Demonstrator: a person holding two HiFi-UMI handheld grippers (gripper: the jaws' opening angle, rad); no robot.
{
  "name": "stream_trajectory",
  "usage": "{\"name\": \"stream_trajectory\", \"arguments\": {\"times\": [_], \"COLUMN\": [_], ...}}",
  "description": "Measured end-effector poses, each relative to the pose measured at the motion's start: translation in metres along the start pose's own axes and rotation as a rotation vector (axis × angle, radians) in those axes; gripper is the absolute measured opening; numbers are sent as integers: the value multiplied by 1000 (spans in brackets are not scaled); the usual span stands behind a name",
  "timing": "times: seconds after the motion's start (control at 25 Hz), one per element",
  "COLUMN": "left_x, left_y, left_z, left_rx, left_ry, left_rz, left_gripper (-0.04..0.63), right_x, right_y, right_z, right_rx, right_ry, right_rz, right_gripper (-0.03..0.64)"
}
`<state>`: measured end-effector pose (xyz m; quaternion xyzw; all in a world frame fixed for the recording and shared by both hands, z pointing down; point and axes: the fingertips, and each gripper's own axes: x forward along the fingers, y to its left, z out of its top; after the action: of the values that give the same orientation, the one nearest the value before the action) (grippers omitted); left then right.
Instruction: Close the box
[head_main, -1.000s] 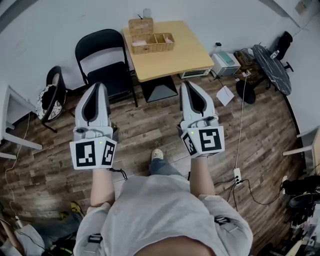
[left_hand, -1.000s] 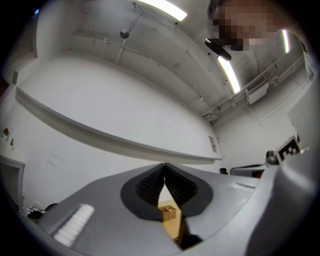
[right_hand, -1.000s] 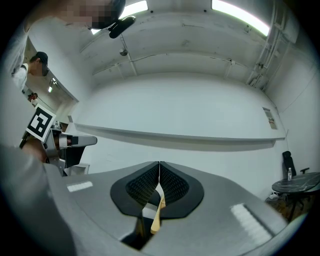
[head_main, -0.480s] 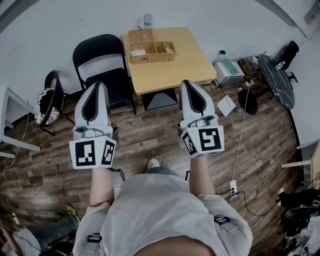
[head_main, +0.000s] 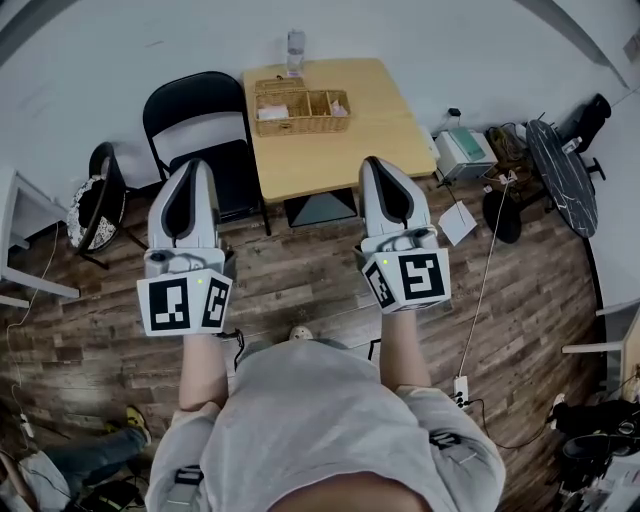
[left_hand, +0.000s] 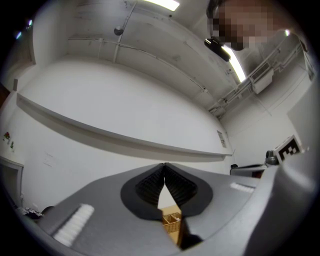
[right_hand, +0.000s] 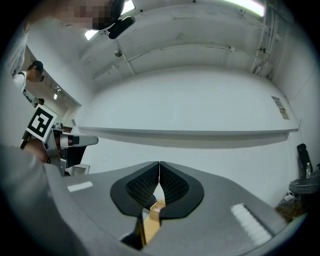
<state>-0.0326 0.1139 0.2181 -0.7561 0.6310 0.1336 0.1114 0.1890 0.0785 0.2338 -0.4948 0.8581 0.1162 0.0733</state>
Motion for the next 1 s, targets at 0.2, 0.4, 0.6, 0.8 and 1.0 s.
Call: {"name": "stream_trajectory", "arguments": {"times": [0.2,0.4,0.6,0.8,1.0], "left_x": [10,23,44,68,97], "left_y": [-7,-3,1,17,38], "left_z": [-3,-7,-17,-26,-38], "left_rx": [20,29,23,15,11], "left_ry": [13,14,9,8,9], "left_rz": [8,17,11,14,12], "left_gripper": [58,58,58,58,58], "right_x": [8,20,38,66,101], "right_y": [-12,-16,-25,-32,-37], "right_z": [-6,-13,-20,-27,-38], "right_rx": [26,39,35,31,30], "right_ry": [-6,-7,-4,0,5], "right_rz": [13,23,19,13,6], "right_gripper": [5,5,5,5,5]}}
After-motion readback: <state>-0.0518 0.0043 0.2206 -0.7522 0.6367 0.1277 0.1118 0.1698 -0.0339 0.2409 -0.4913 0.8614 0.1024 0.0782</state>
